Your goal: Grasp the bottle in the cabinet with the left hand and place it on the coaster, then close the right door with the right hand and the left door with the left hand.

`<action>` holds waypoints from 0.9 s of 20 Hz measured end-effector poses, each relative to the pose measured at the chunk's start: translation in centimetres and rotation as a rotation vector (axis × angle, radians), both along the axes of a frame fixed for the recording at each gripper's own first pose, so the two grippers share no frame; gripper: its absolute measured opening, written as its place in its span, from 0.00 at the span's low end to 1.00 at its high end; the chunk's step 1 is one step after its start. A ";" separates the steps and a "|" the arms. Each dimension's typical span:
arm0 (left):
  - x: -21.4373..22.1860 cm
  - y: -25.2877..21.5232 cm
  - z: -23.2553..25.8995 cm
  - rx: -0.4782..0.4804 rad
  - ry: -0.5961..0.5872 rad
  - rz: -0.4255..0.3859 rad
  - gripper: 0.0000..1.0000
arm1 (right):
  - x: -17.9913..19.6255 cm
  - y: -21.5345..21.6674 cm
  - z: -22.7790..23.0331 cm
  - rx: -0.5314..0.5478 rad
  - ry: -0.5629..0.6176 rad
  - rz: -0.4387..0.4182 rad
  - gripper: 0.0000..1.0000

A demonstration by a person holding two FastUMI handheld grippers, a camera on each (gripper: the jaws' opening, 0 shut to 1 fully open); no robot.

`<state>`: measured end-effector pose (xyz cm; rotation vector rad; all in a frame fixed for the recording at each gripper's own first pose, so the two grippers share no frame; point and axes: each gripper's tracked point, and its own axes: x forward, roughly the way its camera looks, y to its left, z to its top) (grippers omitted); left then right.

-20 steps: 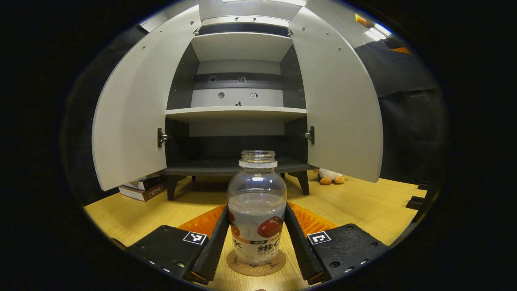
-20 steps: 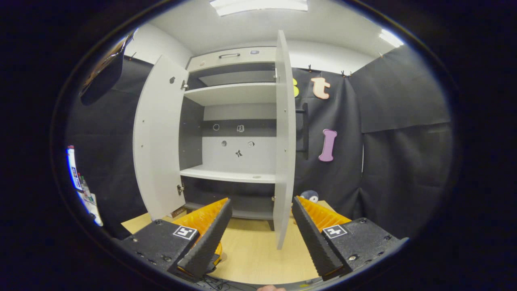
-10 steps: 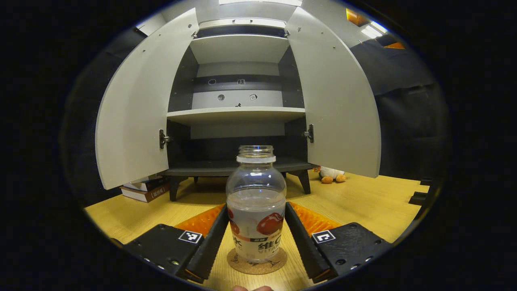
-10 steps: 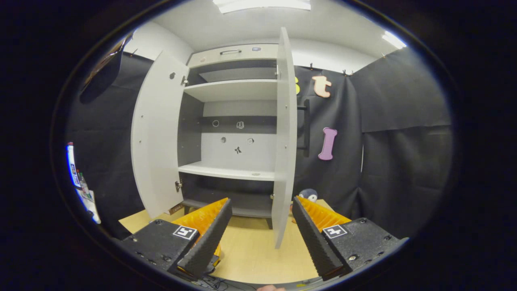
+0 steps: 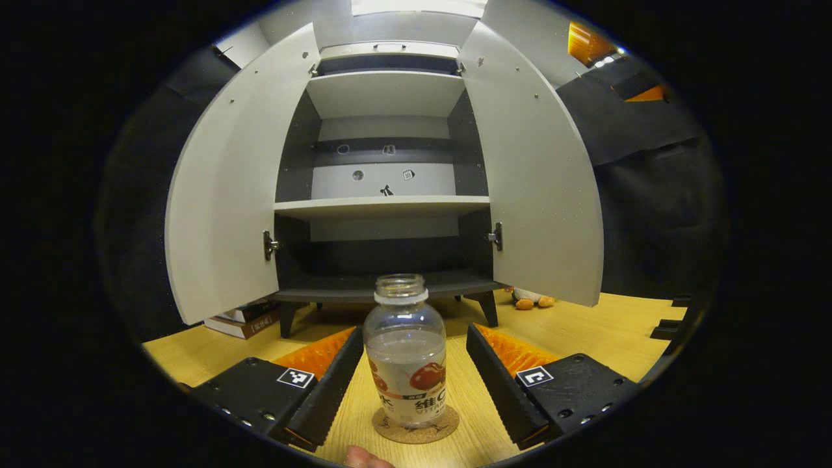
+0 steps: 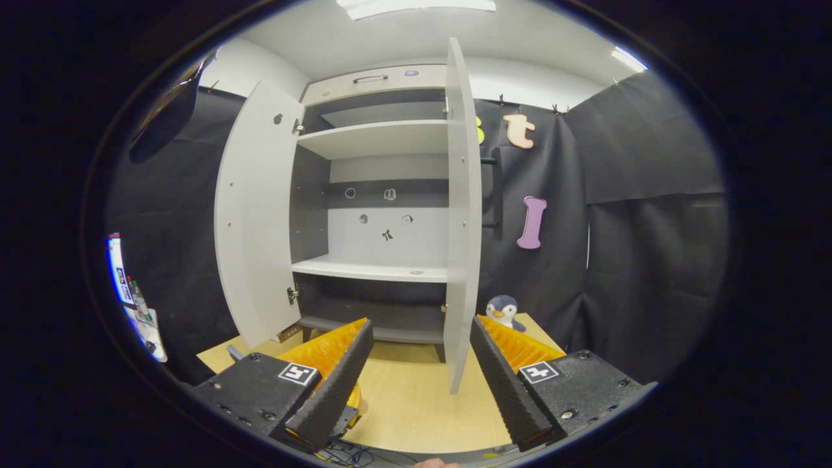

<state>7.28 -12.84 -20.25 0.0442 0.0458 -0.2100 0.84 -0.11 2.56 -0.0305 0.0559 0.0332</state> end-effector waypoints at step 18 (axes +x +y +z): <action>-1.7 7.8 18.9 -0.040 -0.039 0.085 0.96 | 1.5 0.3 1.1 0.045 -0.090 0.053 0.98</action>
